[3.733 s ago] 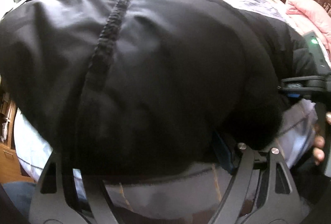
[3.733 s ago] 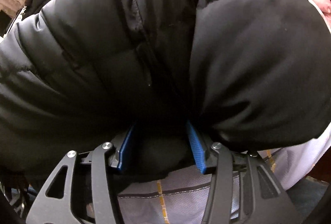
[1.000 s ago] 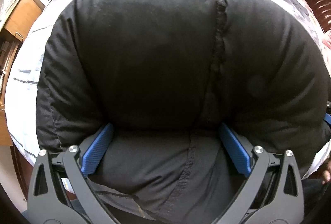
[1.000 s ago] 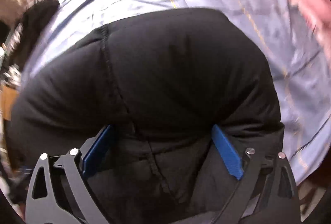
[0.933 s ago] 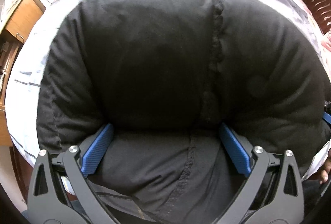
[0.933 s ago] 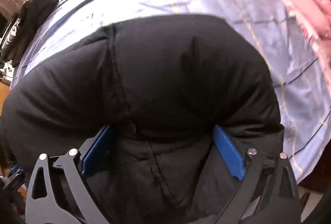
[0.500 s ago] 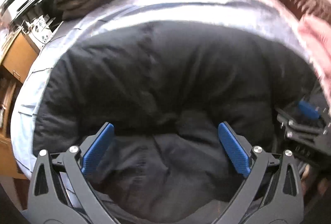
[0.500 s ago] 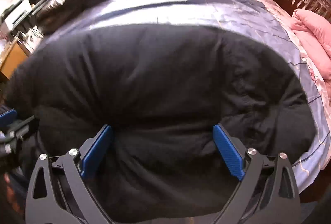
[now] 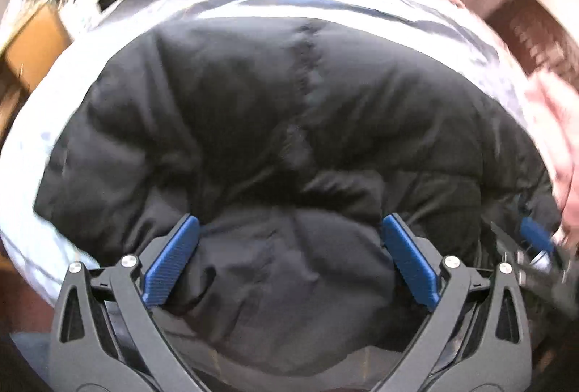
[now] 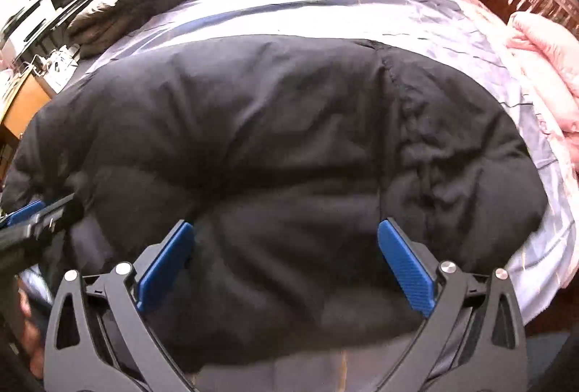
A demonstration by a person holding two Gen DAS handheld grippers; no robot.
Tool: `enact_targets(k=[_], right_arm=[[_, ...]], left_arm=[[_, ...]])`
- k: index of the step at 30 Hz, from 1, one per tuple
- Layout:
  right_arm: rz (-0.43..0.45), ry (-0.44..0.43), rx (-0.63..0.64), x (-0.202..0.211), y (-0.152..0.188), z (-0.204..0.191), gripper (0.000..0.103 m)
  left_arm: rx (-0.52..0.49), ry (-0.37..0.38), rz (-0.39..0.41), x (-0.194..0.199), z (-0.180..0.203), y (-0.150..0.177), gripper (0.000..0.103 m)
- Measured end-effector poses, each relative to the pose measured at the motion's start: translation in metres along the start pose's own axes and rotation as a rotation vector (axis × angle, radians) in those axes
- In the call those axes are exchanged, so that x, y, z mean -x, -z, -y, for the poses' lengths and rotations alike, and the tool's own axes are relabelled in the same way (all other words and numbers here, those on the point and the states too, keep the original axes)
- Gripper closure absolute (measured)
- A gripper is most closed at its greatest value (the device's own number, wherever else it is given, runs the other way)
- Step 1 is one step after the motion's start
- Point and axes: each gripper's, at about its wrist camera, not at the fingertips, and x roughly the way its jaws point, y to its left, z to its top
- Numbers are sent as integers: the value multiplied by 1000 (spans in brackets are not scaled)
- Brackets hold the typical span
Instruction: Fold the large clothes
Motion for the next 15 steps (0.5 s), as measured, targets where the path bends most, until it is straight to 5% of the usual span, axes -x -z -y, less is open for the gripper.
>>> enact_targets(k=[7,12,15], right_arm=[[-132,50,35,-61,27,-11,1],[-142,31,43,-54,24,-10,1],[-75,-6,-36,-23,12,15,1]], left_arm=[[-73,-128,-60,-25,12,8,2],[-67,-121,-56,-25,12,5,2],[-19,-61,24,1,2,4,2]])
